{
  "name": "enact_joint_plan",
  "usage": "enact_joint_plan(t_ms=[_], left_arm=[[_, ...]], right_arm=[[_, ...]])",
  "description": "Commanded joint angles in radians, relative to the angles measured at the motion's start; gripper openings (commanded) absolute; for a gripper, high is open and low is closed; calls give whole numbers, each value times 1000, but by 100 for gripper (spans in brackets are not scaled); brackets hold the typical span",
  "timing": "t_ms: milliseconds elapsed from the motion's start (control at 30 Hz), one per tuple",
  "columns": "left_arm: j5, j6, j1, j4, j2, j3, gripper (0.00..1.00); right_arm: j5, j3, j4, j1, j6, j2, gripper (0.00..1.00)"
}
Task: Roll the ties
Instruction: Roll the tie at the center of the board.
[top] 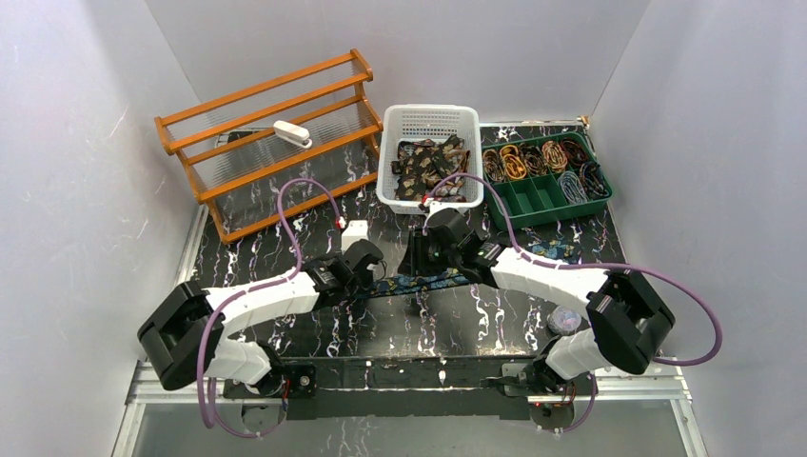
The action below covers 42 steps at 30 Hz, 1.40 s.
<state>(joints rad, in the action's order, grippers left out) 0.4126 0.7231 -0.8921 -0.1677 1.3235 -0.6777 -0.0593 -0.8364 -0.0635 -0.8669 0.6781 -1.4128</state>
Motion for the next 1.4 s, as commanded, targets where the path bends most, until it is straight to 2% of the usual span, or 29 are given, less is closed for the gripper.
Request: enact_joint_plan(t_ms=[0, 267, 433, 600, 767, 900, 1167, 1367], left_arm=[[51, 62, -10, 14, -5, -18, 11], [16, 84, -9, 42, -185, 11, 47], [112, 110, -3, -103, -308, 18, 58], [136, 148, 66, -221, -359, 44, 59], [0, 115, 223, -220, -385, 95, 62], [-89, 114, 299, -160, -433, 156, 62], [-140, 110, 330, -130, -417, 185, 63], [-143, 125, 331, -107, -416, 211, 63]], right_arm=[[-42, 5, 42, 0, 10, -3, 44], [-139, 6, 112, 10, 42, -26, 52], [-199, -10, 153, 9, 106, -77, 55], [-291, -40, 222, 8, 183, -179, 58], [-312, -84, 234, 5, 209, -268, 59], [-346, -119, 243, -2, 221, -314, 59], [-329, -172, 204, -6, 243, -386, 60], [-339, -201, 186, -11, 258, -430, 52]])
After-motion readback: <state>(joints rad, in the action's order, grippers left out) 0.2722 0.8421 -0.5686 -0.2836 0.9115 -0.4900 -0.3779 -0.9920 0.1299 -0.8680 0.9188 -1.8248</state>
